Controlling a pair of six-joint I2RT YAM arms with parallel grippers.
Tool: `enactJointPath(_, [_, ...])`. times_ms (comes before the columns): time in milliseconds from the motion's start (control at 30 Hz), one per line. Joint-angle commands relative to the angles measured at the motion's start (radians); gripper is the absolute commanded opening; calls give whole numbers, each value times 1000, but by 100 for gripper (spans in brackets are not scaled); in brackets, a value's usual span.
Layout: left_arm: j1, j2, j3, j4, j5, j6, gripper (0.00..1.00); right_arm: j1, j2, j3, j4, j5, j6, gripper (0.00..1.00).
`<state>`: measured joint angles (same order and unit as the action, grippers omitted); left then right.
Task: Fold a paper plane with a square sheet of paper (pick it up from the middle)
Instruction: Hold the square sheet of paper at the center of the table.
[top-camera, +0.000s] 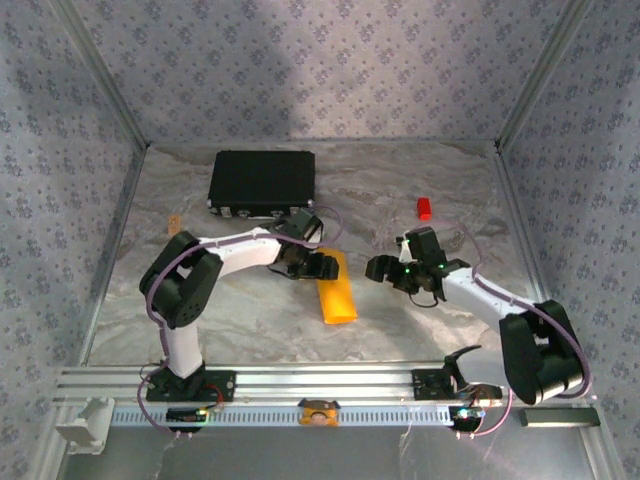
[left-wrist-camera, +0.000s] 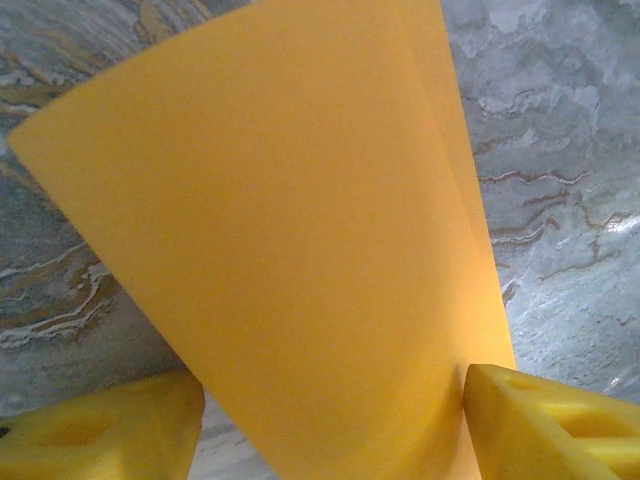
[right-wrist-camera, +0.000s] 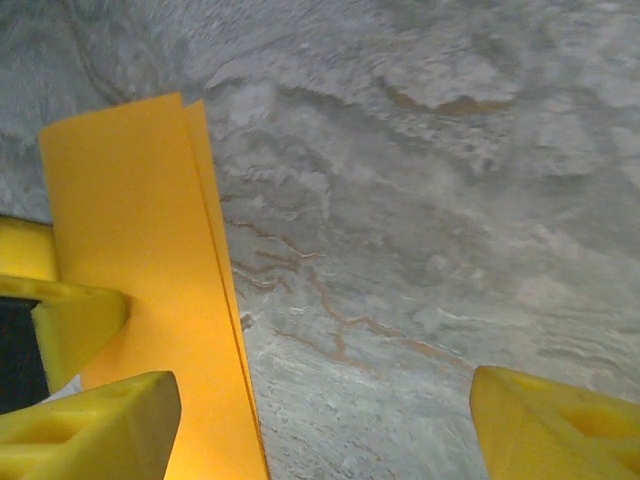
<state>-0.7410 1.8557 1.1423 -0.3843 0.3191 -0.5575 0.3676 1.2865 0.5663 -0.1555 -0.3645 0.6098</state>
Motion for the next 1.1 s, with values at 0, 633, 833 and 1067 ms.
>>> enactJointPath(0, [-29,71,18,-61,24,54,70,20,36,34,21,-45,-18,69])
enactJointPath(633, [-67,105,48,-80,-5,67,72,159,244,69,228,-167,85,14])
enactJointPath(833, [-68,106,42,-71,-12,53,72,195,349,105,265,-165,125,8])
enactJointPath(1067, [-68,57,26,-57,-35,14,74,205,384,79,164,-47,134,5])
